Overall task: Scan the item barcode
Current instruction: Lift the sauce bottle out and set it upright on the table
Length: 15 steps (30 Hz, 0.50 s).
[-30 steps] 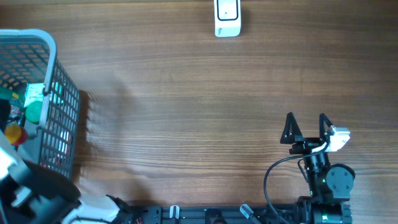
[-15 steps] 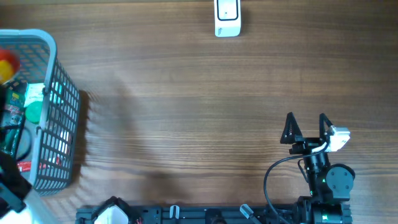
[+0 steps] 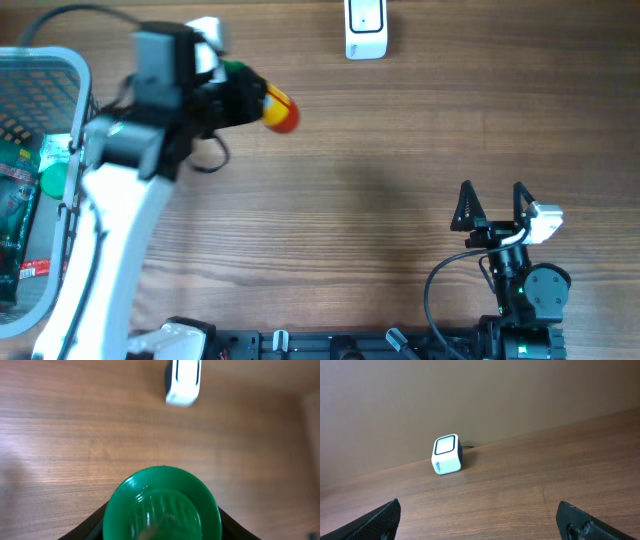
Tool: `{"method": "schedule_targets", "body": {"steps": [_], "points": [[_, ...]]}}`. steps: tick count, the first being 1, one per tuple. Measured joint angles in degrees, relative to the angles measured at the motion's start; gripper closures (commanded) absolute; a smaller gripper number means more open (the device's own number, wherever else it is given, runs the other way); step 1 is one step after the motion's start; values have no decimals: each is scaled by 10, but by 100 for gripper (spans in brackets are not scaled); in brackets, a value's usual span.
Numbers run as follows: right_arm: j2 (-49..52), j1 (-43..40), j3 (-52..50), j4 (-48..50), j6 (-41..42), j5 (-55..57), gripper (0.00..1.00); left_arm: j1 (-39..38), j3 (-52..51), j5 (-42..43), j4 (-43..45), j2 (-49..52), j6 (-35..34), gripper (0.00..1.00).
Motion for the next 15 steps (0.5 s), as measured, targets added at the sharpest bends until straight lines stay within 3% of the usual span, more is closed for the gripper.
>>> {"method": "schedule_targets", "body": {"steps": [6, 15], "points": [[0, 0, 0, 0, 0, 0, 0, -108, 0, -99, 1, 144, 38, 51], [0, 0, 0, 0, 0, 0, 0, -146, 0, -188, 26, 191, 23, 52]]}}
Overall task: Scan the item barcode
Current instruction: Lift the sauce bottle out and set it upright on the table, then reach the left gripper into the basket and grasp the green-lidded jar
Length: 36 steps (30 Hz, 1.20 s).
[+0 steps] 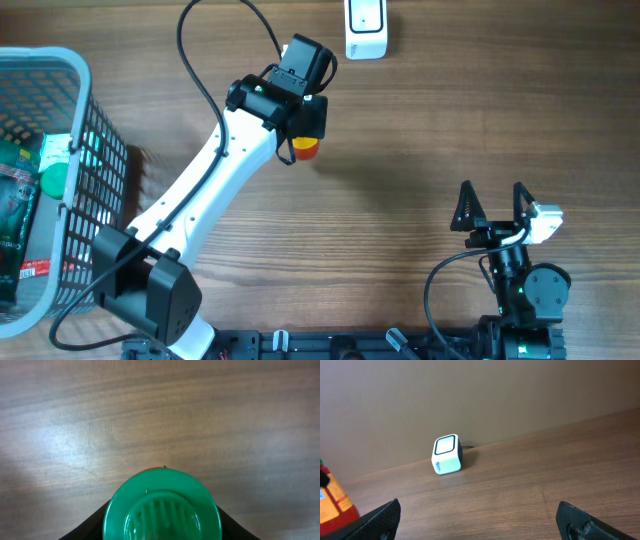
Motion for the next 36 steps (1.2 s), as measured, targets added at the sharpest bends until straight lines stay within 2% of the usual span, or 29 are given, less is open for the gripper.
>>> {"method": "schedule_targets", "body": {"steps": [6, 9, 11, 12, 13, 14, 20, 23, 28, 31, 33, 34, 36], "points": [[0, 0, 0, 0, 0, 0, 0, 0, -42, -6, 70, 0, -52, 52], [0, 0, 0, 0, 0, 0, 0, 0, -102, -7, 101, 2, -71, 51], [0, 0, 0, 0, 0, 0, 0, 0, -122, -7, 108, 3, -80, 47], [0, 0, 0, 0, 0, 0, 0, 0, -125, -8, 109, 3, -82, 42], [0, 0, 0, 0, 0, 0, 0, 0, -125, -9, 110, 3, -83, 30], [0, 0, 0, 0, 0, 0, 0, 0, -125, -9, 109, 3, -84, 0], [0, 0, 0, 0, 0, 0, 0, -2, -125, -9, 102, -5, -91, 0], [0, 0, 0, 0, 0, 0, 0, -2, -127, -21, 98, -73, -91, 0], [0, 0, 0, 0, 0, 0, 0, 8, -78, -124, 64, -230, -91, 0], [0, 0, 0, 0, 0, 0, 0, 92, -22, -174, 55, -329, -91, 0], [0, 0, 0, 0, 0, 0, 0, 179, -13, -188, 45, -376, -95, 0], [0, 0, 0, 0, 0, 0, 0, 256, -12, -201, 39, -401, -99, 0], [0, 0, 0, 0, 0, 0, 0, 337, -11, -199, 35, -417, -101, 0]]}}
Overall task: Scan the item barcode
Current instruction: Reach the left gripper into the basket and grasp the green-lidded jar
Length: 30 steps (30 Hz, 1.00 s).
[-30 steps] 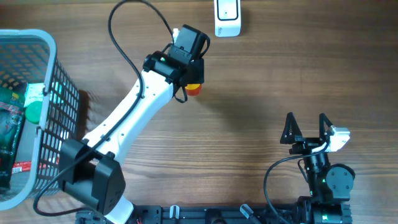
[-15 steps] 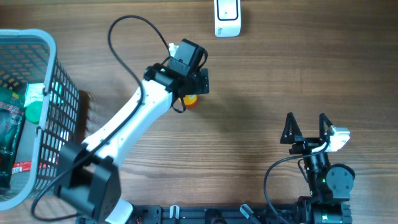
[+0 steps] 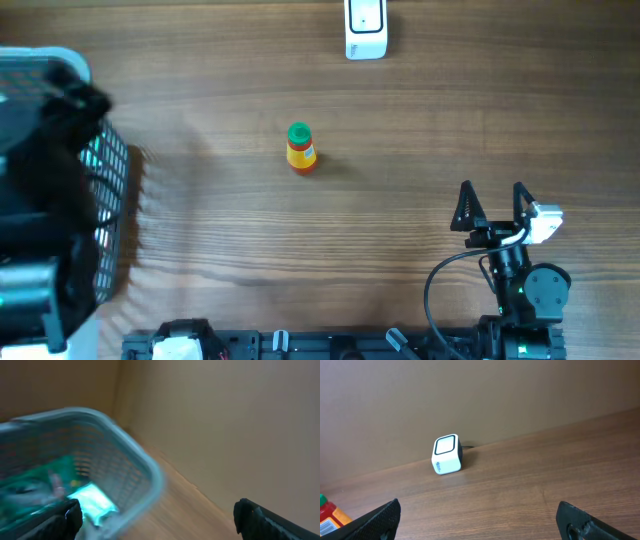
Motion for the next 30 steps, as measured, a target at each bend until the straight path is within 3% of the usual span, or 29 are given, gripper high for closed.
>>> {"method": "schedule_targets", "body": {"steps": [5, 9, 15, 19, 30], "points": [[0, 0, 0, 0, 0, 0, 0, 224, 1, 47, -48, 46, -4, 0], [0, 0, 0, 0, 0, 0, 0, 313, 2, 132, -94, 173, -5, 0], [0, 0, 0, 0, 0, 0, 0, 338, 1, 179, -152, 387, -5, 0], [0, 0, 0, 0, 0, 0, 1, 338, 1, 193, -153, 470, -6, 0], [0, 0, 0, 0, 0, 0, 0, 338, 5, 237, -138, 495, -7, 0]]}}
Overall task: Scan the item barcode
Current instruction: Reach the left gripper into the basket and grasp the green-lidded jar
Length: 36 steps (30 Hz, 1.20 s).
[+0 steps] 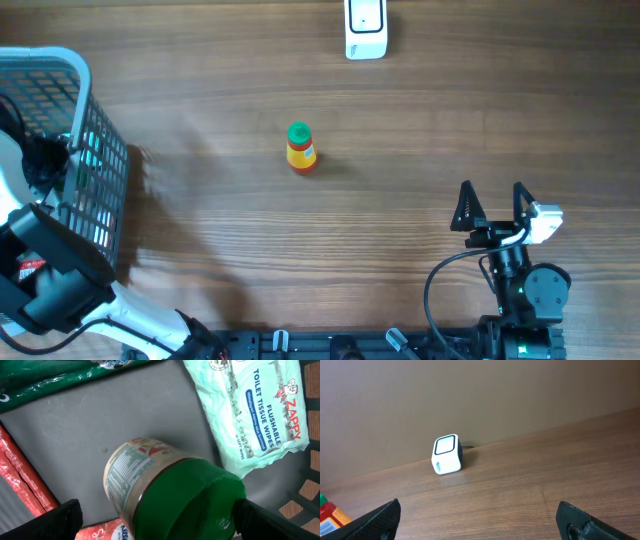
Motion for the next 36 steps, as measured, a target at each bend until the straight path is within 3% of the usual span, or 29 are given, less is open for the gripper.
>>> {"method": "schedule_targets", "body": {"steps": [12, 26, 36], "points": [[0, 0, 0, 0, 0, 0, 0, 0, -1, -50, -22, -133, 0, 0], [0, 0, 0, 0, 0, 0, 0, 17, -6, -40, -47, -49, 0, 0], [0, 0, 0, 0, 0, 0, 0, 17, -132, 15, 91, -31, 0, 0]]}}
